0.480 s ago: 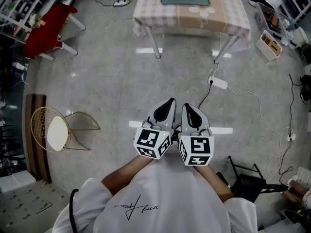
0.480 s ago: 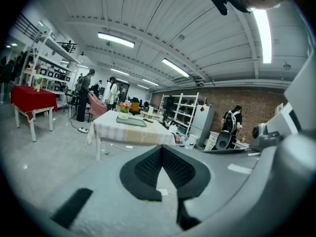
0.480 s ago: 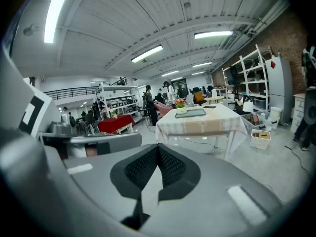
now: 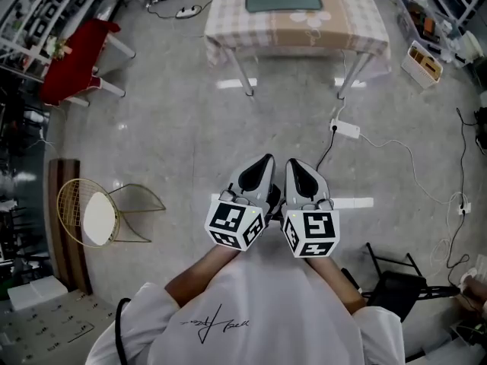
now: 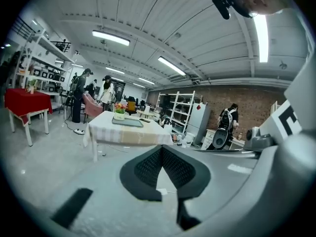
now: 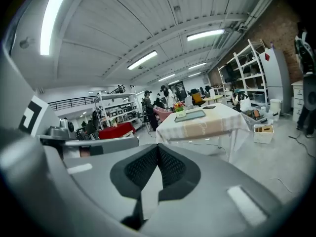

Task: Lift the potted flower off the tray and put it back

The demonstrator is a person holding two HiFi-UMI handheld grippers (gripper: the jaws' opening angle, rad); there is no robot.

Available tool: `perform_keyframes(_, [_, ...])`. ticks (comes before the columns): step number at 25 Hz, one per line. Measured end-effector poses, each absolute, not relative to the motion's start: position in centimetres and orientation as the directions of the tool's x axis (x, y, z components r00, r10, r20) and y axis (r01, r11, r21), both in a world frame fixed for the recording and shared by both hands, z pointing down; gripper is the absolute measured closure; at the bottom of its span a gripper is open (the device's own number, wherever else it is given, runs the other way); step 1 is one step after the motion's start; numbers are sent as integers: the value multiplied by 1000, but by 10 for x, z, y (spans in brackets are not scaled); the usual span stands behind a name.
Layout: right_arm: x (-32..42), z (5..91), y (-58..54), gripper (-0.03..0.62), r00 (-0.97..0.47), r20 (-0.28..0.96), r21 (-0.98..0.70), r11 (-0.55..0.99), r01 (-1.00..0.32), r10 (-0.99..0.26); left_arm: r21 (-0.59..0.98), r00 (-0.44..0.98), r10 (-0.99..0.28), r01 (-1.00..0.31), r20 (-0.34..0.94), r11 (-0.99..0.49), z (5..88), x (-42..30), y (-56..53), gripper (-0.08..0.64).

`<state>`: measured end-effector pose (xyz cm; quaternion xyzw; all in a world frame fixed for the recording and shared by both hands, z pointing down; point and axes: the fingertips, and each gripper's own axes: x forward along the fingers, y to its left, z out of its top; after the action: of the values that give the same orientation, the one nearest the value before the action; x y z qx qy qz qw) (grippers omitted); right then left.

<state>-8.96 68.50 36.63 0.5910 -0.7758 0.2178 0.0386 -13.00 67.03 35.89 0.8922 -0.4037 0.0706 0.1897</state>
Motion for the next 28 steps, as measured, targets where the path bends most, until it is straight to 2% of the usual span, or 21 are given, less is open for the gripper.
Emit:
perform_keyframes(11, [-87,363,633,591,-361,329,-274,278,-921,-872,243,679,-665,-733,312,-635,358,-111,614,561])
perform_keyframes(19, [-90,356,569,591,-357,381,-135,330,-934,-853,288,680,-664,-733,312,-616,354,-112,550,561])
perform_keyframes(28, [-119,355,496,591,-413,404,-156,384,-910,-816,301,678,-668,-734,305,-608,343,-133,469,561])
